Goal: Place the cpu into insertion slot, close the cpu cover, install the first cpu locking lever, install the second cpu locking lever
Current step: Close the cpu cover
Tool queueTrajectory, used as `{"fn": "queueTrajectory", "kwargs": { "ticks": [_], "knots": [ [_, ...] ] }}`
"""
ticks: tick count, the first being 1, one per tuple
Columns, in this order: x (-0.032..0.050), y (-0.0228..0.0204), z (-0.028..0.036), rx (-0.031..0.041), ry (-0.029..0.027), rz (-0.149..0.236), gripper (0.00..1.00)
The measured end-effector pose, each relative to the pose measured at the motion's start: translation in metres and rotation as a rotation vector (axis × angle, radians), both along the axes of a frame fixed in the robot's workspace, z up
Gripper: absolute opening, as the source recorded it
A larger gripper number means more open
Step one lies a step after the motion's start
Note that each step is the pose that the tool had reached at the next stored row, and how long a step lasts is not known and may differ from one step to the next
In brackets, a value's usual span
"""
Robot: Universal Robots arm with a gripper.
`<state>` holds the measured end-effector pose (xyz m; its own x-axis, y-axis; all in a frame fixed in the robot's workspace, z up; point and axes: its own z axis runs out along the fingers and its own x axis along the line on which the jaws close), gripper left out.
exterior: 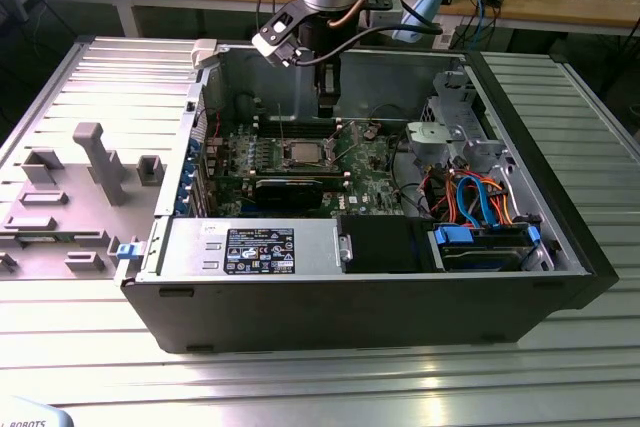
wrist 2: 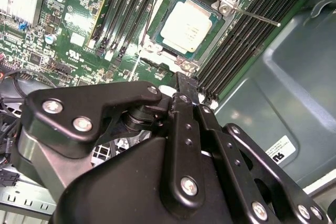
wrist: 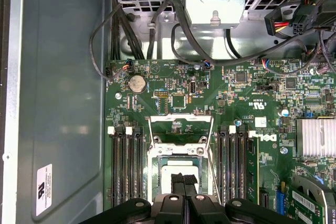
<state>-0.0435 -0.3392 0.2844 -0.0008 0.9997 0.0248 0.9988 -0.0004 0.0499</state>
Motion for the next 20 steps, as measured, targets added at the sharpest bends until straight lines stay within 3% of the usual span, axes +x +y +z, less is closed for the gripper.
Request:
{"fn": "queueTrajectory", "kwargs": {
  "ticks": [4, 20],
  "knots": [
    [0.0042, 0.0000, 0.0000, 0.0000, 0.0000, 0.000, 0.11],
    [0.0067, 0.0001, -0.0004, 0.0001, -0.0001, 0.000, 0.11]
  ]
}}
